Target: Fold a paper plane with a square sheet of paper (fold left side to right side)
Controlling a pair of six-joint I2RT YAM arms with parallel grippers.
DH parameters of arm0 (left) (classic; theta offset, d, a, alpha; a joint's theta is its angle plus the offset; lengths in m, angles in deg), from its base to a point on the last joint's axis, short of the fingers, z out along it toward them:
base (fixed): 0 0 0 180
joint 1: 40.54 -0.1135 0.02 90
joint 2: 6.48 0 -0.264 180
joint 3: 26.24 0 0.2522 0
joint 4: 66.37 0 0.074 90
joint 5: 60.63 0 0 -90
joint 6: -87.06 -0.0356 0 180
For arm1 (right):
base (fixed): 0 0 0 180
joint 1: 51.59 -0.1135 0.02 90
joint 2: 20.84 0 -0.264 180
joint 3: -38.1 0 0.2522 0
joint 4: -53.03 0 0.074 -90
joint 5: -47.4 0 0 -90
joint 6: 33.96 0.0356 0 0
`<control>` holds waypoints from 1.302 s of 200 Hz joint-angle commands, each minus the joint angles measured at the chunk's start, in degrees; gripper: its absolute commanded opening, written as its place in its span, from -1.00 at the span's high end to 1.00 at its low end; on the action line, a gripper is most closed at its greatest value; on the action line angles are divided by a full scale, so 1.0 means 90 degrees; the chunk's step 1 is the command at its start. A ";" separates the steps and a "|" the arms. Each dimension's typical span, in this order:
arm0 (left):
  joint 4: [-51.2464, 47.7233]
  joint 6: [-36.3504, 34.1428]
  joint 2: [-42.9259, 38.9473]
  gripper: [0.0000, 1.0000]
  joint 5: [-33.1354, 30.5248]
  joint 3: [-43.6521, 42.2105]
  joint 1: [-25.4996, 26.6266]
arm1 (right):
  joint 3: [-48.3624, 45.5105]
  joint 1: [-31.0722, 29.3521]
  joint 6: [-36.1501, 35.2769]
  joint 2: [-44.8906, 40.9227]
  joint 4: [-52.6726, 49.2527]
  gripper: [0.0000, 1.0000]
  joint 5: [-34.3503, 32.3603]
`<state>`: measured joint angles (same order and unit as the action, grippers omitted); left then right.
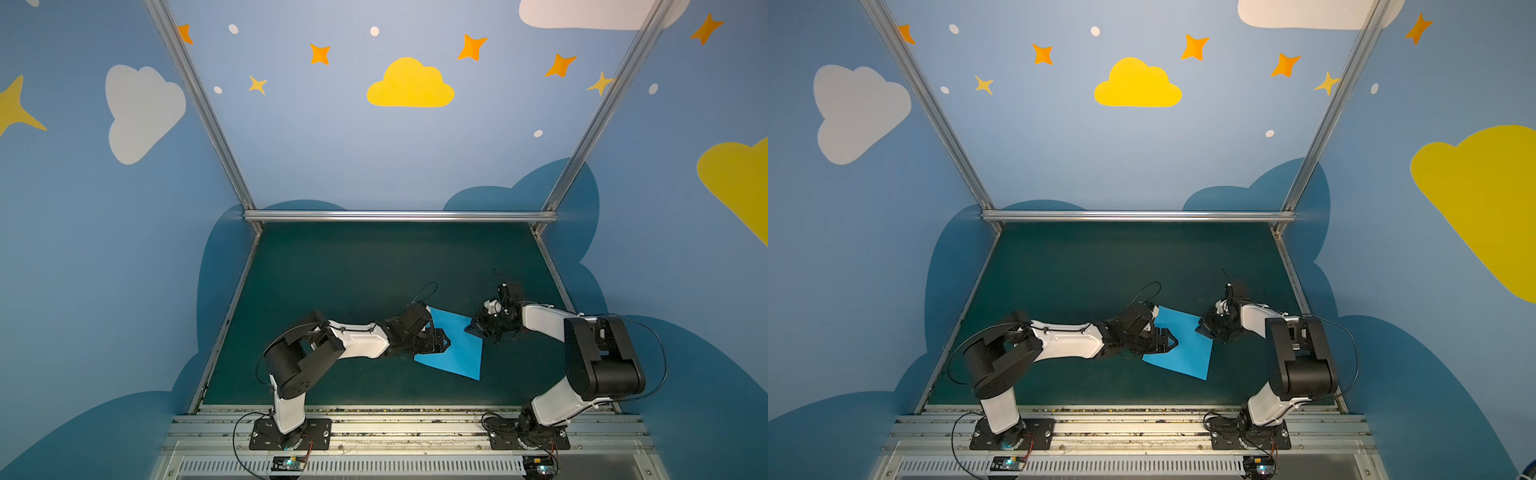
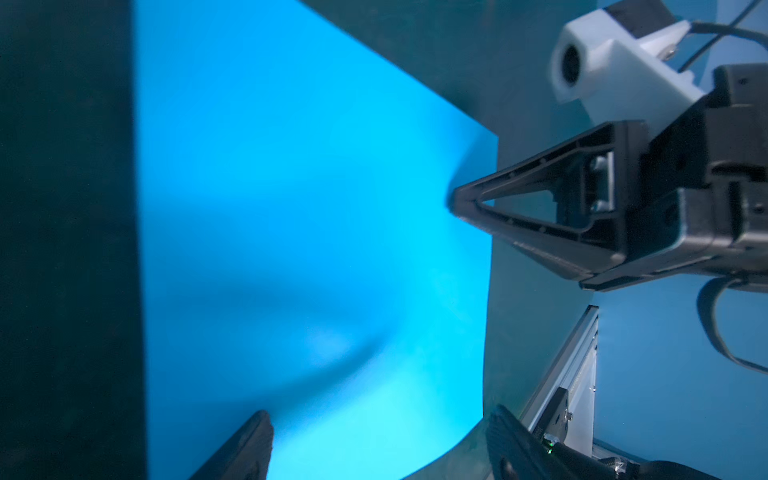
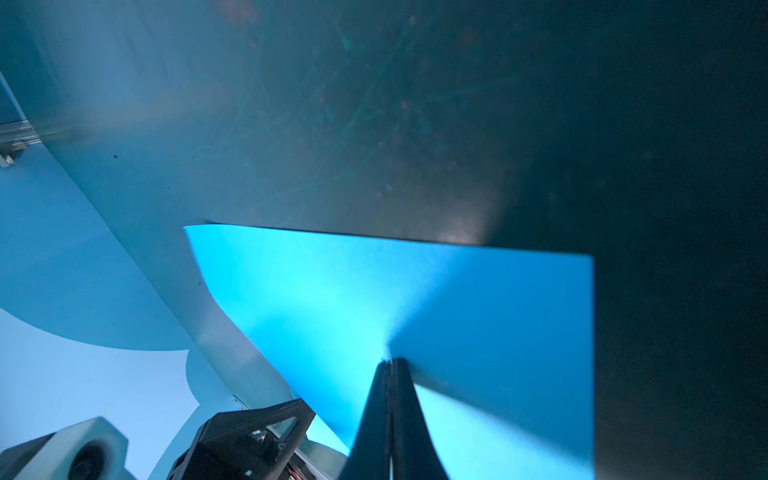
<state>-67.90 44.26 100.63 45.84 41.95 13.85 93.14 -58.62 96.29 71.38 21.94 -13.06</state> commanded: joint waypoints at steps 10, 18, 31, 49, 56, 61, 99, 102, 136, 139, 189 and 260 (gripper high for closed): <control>-0.0680 -0.0479 0.0962 -0.65 -0.0149 -0.0139 -0.0022 | -0.0192 -0.0138 0.0040 0.0241 -0.0283 0.92 -0.0382; -0.0638 -0.0527 0.0993 -0.64 -0.0120 -0.0079 -0.0065 | -0.0187 -0.0137 0.0044 0.0251 -0.0284 0.92 -0.0382; -0.0543 -0.0559 0.1042 -0.65 -0.0062 -0.0004 -0.0147 | -0.0182 -0.0142 0.0040 0.0270 -0.0282 0.91 -0.0387; -0.0329 -0.0576 0.0821 -0.67 0.0077 -0.0096 -0.0313 | -0.0182 -0.0147 0.0040 0.0270 -0.0282 0.92 -0.0395; -0.0347 -0.0581 0.0632 -0.68 0.0063 -0.0173 -0.0363 | -0.0182 -0.0152 0.0039 0.0270 -0.0282 0.92 -0.0392; -0.0396 -0.0576 0.0461 -0.69 -0.0001 -0.0245 -0.0388 | -0.0182 -0.0154 0.0039 0.0279 -0.0279 0.92 -0.0392; -0.1923 -0.0337 -0.0900 -0.80 -0.0847 -0.0703 -0.0371 | -0.0219 -0.0176 0.0045 0.0270 -0.0250 0.91 -0.0392; -0.1992 -0.0291 -0.0984 -0.80 -0.0890 -0.0774 -0.0361 | -0.0221 -0.0179 0.0049 0.0272 -0.0248 0.92 -0.0392; -0.1727 0.0392 -0.1803 -0.79 -0.0941 -0.1789 -0.0247 | -0.0270 -0.0196 0.0050 0.0231 -0.0243 0.92 -0.0400; -0.1693 0.0439 -0.1846 -0.79 -0.0955 -0.1844 -0.0216 | -0.0267 -0.0201 0.0047 0.0223 -0.0243 0.92 -0.0402; -0.0786 0.0873 -0.1558 -0.80 -0.0892 -0.2144 0.0314 | -0.0260 -0.0213 0.0040 0.0231 -0.0258 0.92 -0.0411; 0.0777 0.1071 -0.0364 -0.80 -0.0522 -0.2000 0.0475 | -0.0250 -0.0215 0.0040 0.0231 -0.0278 0.92 -0.0423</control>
<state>-56.67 52.13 90.86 36.66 26.72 17.35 93.10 -59.23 96.31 71.38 22.38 -13.32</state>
